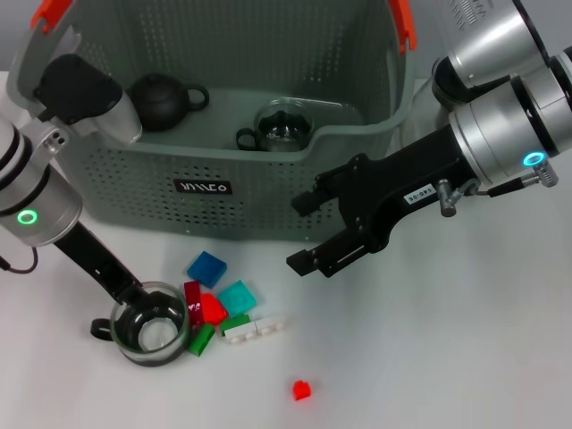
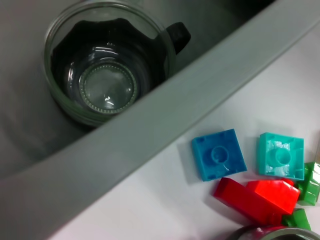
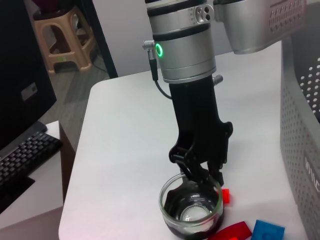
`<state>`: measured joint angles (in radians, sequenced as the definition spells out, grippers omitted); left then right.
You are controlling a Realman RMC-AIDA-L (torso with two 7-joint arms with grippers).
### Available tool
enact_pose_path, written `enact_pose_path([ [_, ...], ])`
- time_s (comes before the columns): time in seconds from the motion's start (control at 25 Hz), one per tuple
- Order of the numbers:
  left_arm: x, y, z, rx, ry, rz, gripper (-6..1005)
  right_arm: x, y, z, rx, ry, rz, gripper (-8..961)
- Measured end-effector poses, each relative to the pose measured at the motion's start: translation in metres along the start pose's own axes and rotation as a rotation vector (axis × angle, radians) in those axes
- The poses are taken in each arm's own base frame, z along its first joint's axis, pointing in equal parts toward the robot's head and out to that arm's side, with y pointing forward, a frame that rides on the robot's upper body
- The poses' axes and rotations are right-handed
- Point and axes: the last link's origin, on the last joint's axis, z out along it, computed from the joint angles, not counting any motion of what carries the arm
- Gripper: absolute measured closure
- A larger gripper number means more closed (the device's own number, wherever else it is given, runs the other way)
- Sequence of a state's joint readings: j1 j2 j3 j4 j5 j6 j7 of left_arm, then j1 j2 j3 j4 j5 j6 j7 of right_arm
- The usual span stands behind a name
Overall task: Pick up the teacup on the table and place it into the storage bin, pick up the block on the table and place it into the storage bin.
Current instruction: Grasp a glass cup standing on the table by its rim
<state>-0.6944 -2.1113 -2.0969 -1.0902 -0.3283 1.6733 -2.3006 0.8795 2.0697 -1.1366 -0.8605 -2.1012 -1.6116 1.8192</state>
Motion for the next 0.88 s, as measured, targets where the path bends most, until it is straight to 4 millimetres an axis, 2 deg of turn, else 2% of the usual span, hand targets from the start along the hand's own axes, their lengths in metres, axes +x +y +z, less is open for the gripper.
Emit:
enact_pose_path([
  [0.4,0.001,0.002,0.002,-0.01,-0.011,0.01,925,0.0,-0.001,0.0,0.004,-0.003,-0.005,56],
  [0.88,0.0,-0.001,-0.01,-0.024,-0.005,-0.009,932,0.0,-0.002,-0.002,0.012,-0.016,-0.002,56],
])
